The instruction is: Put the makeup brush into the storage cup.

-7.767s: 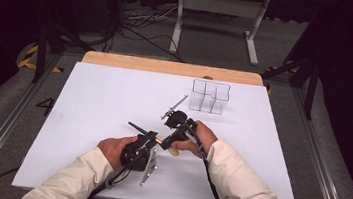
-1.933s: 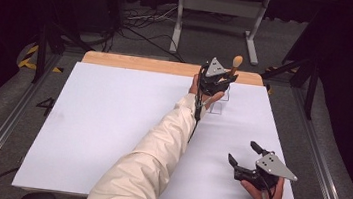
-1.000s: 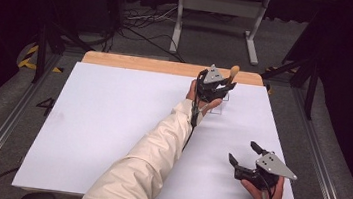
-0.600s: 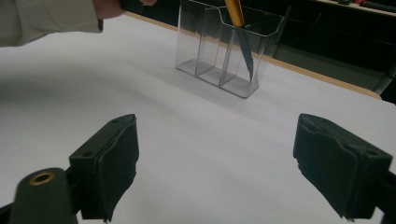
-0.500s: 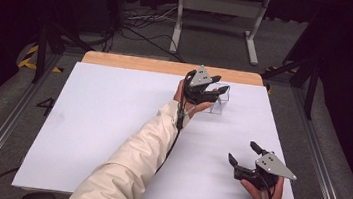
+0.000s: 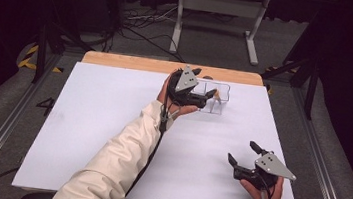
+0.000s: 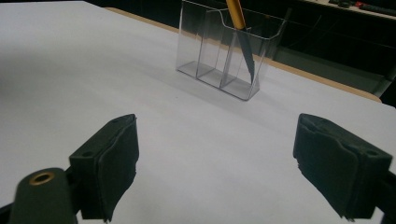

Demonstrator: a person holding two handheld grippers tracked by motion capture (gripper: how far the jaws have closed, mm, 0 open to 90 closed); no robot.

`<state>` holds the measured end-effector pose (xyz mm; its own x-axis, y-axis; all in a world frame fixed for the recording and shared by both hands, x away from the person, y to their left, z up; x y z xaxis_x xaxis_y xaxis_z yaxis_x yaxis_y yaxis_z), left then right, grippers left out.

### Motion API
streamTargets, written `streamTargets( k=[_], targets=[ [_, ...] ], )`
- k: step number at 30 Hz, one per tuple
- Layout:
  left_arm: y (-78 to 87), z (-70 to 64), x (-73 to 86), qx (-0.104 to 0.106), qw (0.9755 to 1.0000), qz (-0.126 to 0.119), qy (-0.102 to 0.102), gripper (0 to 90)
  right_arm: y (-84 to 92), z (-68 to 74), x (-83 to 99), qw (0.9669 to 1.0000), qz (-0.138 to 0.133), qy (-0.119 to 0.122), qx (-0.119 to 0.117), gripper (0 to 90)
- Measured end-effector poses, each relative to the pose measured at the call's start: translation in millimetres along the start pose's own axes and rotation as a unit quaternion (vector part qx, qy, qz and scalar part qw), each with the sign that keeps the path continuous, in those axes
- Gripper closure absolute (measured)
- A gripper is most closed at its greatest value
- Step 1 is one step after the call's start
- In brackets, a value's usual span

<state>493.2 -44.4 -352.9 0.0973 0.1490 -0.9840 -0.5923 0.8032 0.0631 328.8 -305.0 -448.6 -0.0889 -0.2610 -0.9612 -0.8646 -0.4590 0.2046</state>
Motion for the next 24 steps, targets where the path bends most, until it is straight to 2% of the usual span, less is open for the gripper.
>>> streamTargets(
  k=[6, 8, 12, 17, 24],
  targets=[
    [12.7, 0.7, 0.2, 0.0, 0.9999, 0.01, -0.011, 9.7, 0.3, 0.0, 0.1, 1.0, 0.001, -0.001, 0.0, 14.9],
    [18.1, -0.2, -0.4, 0.001, 0.9996, 0.018, -0.023, 9.0, 0.6, 0.2, -0.1, 1.0, 0.0, -0.001, -0.001, 15.0],
    [27.3, -1.7, -1.6, 0.009, 0.9995, 0.016, -0.025, 7.2, 1.0, 0.2, -0.3, 1.0, 0.0, 0.0, -0.001, 14.9],
    [39.5, -1.9, -1.3, 0.018, 0.9989, 0.023, -0.036, 4.5, 1.0, 0.4, -0.1, 1.0, 0.001, 0.0, 0.0, 14.9],
    [54.2, 0.0, -1.0, 0.023, 0.9983, 0.027, -0.047, 3.1, 0.6, 0.7, 0.3, 1.0, 0.002, 0.001, -0.001, 14.9]
  ],
)
Point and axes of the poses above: each handheld gripper's, and its own axes: y roughly backward along the jaws, x roughly out of its underside, z roughly to its left, the point moved 2 cm from there along -y, roughly forward along the jaws, and after that the axes turned 6 degrees about -z, right-handed, at the moved point
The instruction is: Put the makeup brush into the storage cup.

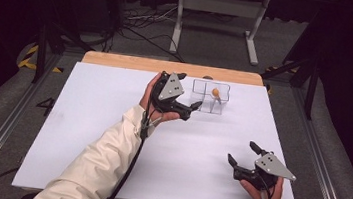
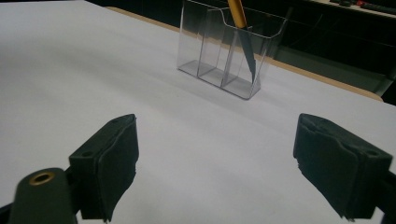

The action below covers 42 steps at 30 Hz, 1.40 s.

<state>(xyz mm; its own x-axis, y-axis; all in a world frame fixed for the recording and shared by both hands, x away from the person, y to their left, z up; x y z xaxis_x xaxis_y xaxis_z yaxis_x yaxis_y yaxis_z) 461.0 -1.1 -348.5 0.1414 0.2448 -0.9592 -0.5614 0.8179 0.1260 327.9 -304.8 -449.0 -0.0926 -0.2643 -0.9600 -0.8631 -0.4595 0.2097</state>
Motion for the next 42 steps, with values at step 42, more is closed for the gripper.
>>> streamTargets(
  k=[42],
  targets=[
    [113.6, 10.3, 44.9, -0.051, 0.9982, 0.024, -0.02, 4.0, 2.5, 4.6, -3.7, 0.9995, -0.007, 0.025, 0.016, 13.5]
  ],
)
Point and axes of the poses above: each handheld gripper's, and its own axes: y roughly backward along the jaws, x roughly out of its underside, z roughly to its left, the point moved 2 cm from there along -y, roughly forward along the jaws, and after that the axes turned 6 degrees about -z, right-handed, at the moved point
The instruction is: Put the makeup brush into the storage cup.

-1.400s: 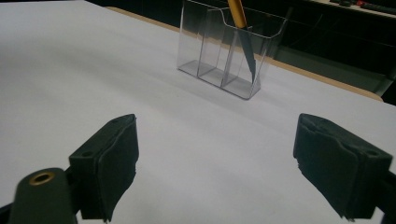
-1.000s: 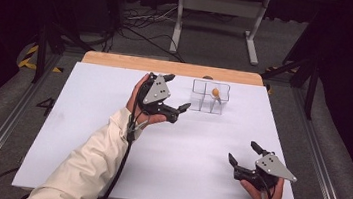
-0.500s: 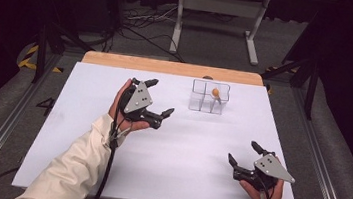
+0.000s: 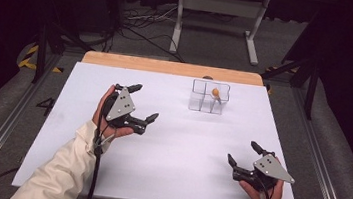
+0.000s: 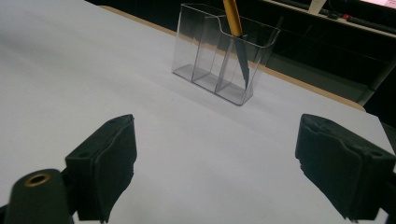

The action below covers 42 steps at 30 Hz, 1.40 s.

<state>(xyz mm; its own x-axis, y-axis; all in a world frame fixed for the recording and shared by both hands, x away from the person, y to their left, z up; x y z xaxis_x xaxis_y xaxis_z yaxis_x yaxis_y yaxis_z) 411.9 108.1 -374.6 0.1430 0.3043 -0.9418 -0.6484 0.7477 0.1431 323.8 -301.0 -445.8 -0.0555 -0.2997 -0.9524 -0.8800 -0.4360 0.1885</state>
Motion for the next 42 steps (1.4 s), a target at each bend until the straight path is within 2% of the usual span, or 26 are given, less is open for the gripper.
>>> streamTargets(
  k=[9, 16, 27, 34, 36, 42],
  targets=[
    [23.4, 7.1, 19.3, -0.017, 0.9996, 0.023, -0.001, 4.0, -0.1, 1.0, -0.6, 1.0, 0.001, 0.003, -0.002, 13.5],
    [40.7, 12.4, 33.3, -0.029, 0.999, 0.034, 0.008, 4.0, -0.7, 0.5, -0.3, 1.0, 0.001, 0.002, -0.002, 13.3],
    [64.3, 7.8, 44.7, -0.041, 0.9984, 0.039, 0.009, 3.9, -1.6, -0.7, -2.0, 1.0, -0.004, 0.002, -0.002, 12.8],
    [80.6, 8.5, 56.9, -0.047, 0.9973, 0.052, 0.023, 4.4, -4.9, -1.2, -5.2, 0.9999, -0.01, 0.005, -0.003, 12.6],
    [86.9, 9.1, 61.5, -0.045, 0.9969, 0.048, 0.044, 4.4, -6.4, -1.2, -6.8, 0.9999, -0.013, 0.006, -0.003, 12.5],
    [105.7, 10.8, 71.7, -0.055, 0.9957, 0.055, 0.052, 4.5, -11.4, -0.7, -9.4, 0.9998, -0.014, 0.007, -0.007, 12.6]
  ],
)
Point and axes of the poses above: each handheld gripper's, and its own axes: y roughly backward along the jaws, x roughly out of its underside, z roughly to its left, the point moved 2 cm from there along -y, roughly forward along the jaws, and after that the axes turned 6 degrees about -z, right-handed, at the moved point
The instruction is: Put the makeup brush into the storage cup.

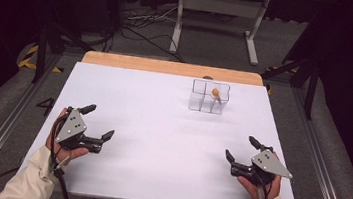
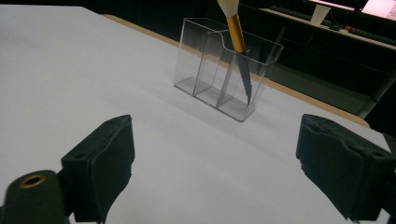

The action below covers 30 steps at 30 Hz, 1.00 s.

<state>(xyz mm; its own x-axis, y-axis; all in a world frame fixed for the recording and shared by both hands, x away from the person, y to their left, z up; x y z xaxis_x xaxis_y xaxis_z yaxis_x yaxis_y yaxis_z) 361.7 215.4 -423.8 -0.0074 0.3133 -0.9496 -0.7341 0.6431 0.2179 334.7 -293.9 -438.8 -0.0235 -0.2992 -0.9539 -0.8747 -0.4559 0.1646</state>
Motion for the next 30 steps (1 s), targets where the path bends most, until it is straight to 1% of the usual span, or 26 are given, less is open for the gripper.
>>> streamTargets(
  k=[1, 2, 3, 4, 6, 7, 9, 13, 15, 19, 20, 23, 25, 29, 30],
  targets=[
    [0.0, 0.0, 0.0, 0.0, 1.0, 0.0, 0.0, 4.5, -1.0, 0.1, -0.2, 1.0, -0.001, 0.0, -0.002, 12.7],
    [6.8, 2.2, 5.4, -0.003, 0.9999, 0.001, 0.01, 4.5, -1.6, 0.3, -0.4, 1.0, 0.001, 0.002, -0.002, 12.7],
    [6.8, 2.2, 5.4, -0.003, 0.9999, 0.001, 0.01, 4.5, -1.9, 0.6, -0.5, 1.0, 0.001, 0.001, -0.002, 12.7],
    [14.9, 4.9, 11.5, -0.009, 0.9997, -0.001, 0.024, 4.5, -1.8, 0.9, -0.7, 1.0, 0.001, 0.001, -0.003, 12.6],
    [21.9, 8.2, 18.3, -0.012, 0.9992, -0.001, 0.037, 4.6, -1.5, 0.9, -0.7, 1.0, 0.002, 0.001, -0.002, 12.6],
    [21.9, 8.2, 18.3, -0.012, 0.9992, -0.001, 0.037, 4.7, -1.5, 0.9, -0.7, 1.0, 0.002, 0.001, -0.002, 12.6],
    [28.5, 11.0, 26.6, -0.016, 0.9989, 0.007, 0.043, 4.7, -1.1, 0.3, 0.3, 1.0, 0.002, -0.002, -0.001, 12.6],
    [35.9, 14.5, 41.8, -0.022, 0.9978, 0.023, 0.058, 4.6, -0.1, 0.7, 1.4, 1.0, 0.004, -0.003, -0.001, 12.5],
    [38.9, 15.6, 45.1, -0.025, 0.9974, 0.025, 0.064, 4.7, -0.2, 0.8, 1.6, 1.0, 0.004, -0.004, -0.003, 12.5],
    [44.9, 16.4, 51.8, -0.03, 0.9967, 0.037, 0.066, 4.7, -1.4, 1.0, 2.7, 0.9999, 0.007, -0.004, -0.008, 12.4],
    [46.0, 17.0, 53.1, -0.031, 0.9964, 0.037, 0.069, 4.7, -1.2, 1.0, 3.0, 0.9999, 0.008, -0.005, -0.009, 12.5],
    [48.1, 18.8, 52.0, -0.04, 0.9965, 0.031, 0.066, 4.7, -0.8, 0.7, 3.0, 0.9999, 0.005, -0.01, -0.012, 12.4],
    [47.5, 17.4, 51.0, -0.04, 0.9966, 0.031, 0.066, 4.8, -0.2, 0.6, 2.8, 0.9998, 0.004, -0.013, -0.014, 12.3],
    [43.8, 13.2, 47.7, -0.028, 0.9971, 0.024, 0.066, 4.8, 1.8, 0.3, 2.2, 0.9998, 0.001, -0.013, -0.013, 12.4],
    [43.8, 13.2, 47.7, -0.028, 0.9971, 0.024, 0.066, 4.8, 2.4, 0.6, 2.2, 0.9998, 0.001, -0.012, -0.014, 12.4]
  ],
)
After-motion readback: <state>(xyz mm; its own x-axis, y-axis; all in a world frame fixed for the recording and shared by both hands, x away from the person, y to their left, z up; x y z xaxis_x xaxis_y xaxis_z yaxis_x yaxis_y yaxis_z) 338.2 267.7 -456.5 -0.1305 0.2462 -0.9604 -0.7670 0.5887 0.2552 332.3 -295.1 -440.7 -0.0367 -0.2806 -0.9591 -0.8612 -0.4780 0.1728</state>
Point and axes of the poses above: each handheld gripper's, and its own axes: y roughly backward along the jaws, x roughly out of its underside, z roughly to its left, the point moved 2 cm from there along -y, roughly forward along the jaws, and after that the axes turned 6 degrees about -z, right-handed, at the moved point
